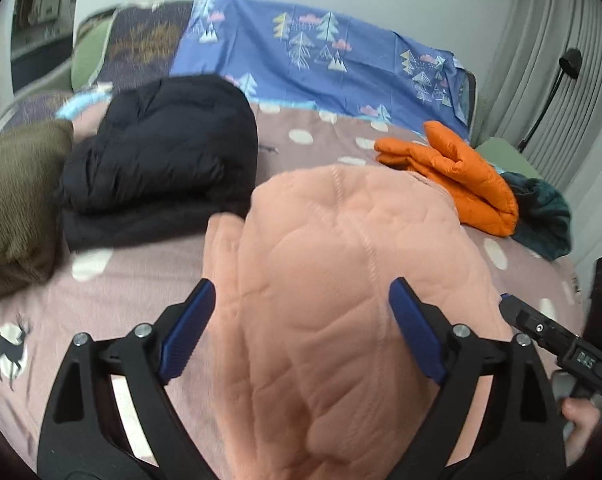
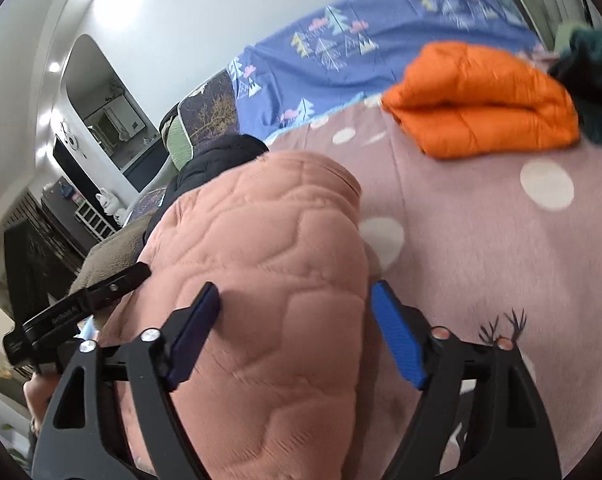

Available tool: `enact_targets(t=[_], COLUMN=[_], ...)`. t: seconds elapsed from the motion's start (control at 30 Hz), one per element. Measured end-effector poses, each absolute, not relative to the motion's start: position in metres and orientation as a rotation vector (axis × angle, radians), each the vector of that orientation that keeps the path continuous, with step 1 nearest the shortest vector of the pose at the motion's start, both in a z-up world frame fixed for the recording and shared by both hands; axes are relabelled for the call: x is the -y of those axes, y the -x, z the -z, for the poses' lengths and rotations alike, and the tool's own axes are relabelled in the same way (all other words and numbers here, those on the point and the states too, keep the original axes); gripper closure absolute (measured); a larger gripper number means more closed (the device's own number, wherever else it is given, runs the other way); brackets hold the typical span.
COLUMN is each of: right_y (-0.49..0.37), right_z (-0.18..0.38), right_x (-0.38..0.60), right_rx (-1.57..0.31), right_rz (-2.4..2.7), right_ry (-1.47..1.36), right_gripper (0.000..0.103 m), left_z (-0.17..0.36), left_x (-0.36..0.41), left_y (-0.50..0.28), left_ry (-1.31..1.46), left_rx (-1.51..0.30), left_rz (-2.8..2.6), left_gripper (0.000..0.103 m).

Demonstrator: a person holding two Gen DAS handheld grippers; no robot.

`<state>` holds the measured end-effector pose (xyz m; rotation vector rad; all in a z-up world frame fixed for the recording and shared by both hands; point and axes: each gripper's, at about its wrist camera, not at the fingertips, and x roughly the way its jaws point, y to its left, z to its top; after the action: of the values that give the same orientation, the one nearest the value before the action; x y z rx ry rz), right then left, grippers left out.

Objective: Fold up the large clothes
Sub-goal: 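Grasp the folded pink jacket with both grippers and lift it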

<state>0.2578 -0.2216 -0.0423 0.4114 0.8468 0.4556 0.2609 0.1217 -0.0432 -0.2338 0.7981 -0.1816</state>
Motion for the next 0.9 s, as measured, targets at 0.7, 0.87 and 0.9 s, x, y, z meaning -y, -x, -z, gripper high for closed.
enact_targets(t=[0.7, 0.87, 0.9], right_y=[-0.283, -0.287, -0.288], right_z=[0.107, 0.111, 0.111], right_x=[0.225, 0.221, 0.219], right_rx=[-1.124, -1.132, -1.134], right_rz=[-0.776, -0.816, -0.82], right_ry=[-0.763, -0.783, -0.78], right_gripper=[0.001, 0.001, 0.001], left_z=[0.118, 0.133, 0.138], left_x=[-0.172, -0.178, -0.178], left_y=[-0.271, -0.275, -0.275], left_ry=[0.59, 0.638, 0.661], left_rx=[-1.039, -1.044, -1.044], left_rz=[0.504, 0.561, 0.577], left_gripper=[0.002, 0.002, 0.002])
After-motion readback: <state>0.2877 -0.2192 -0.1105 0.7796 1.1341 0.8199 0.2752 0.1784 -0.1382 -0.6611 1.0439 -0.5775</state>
